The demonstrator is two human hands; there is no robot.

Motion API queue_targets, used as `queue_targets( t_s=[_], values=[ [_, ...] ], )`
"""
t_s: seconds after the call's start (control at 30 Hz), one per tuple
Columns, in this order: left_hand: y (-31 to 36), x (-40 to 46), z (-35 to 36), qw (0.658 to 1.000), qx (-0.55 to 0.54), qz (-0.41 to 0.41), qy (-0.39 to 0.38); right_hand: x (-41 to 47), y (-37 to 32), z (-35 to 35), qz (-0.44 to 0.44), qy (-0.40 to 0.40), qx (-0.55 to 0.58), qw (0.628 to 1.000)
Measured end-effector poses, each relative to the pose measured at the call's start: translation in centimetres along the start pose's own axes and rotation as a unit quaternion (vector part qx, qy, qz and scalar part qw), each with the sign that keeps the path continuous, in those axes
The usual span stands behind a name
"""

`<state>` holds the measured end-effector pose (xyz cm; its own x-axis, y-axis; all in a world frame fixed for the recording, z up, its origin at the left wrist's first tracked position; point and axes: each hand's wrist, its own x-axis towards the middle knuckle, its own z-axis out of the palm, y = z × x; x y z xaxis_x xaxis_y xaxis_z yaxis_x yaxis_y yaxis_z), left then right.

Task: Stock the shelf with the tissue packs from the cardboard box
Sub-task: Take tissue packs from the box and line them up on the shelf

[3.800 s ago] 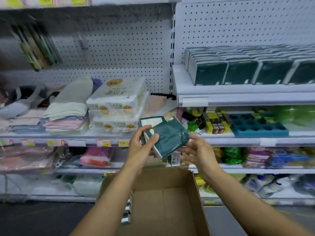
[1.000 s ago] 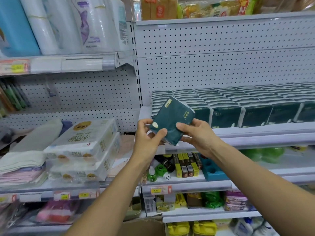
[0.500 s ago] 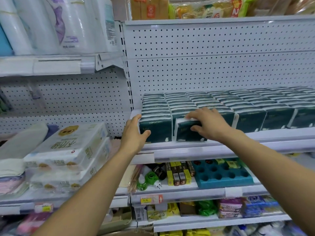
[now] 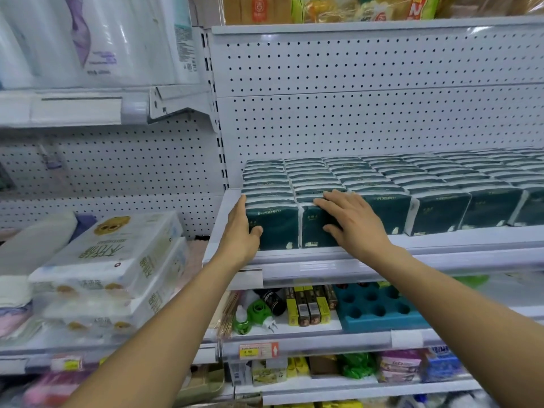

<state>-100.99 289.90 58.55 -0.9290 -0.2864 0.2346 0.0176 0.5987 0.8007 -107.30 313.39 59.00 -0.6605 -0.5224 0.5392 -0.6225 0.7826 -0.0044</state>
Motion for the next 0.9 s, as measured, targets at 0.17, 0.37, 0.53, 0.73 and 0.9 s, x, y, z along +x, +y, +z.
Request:
queue_targets(
  t_s=[0.17, 0.37, 0.53, 0.73, 0.9],
  values=[
    [-0.3, 0.1, -0.3, 0.999, 0.031, 0.007, 0.000, -0.1, -0.4, -0.3, 0.019, -0.012, -0.032, 0.999],
    [0.1, -1.7, -2.8, 0.980, 0.182, 0.077, 0.021, -0.7, -3.0, -2.4, 0.054, 0.005, -0.013, 0.998],
    [-0.5, -7.3, -5.1, 0.941, 0.271, 0.179, 0.098, -3.9, -8.0, -3.4, 0.003, 0.131, -0.005, 0.991],
    [-5.6, -14.2, -7.7, 0.918, 0.328, 0.192, 0.109, -8.6, -15.3, -1.3, -0.015, 0.081, 0.009, 0.997],
    [-11.9, -19.1, -10.7, 0.910, 0.376, 0.159, 0.066, -11.7, -21.7, 2.3, -0.036, 0.020, 0.026, 0.999]
  ],
)
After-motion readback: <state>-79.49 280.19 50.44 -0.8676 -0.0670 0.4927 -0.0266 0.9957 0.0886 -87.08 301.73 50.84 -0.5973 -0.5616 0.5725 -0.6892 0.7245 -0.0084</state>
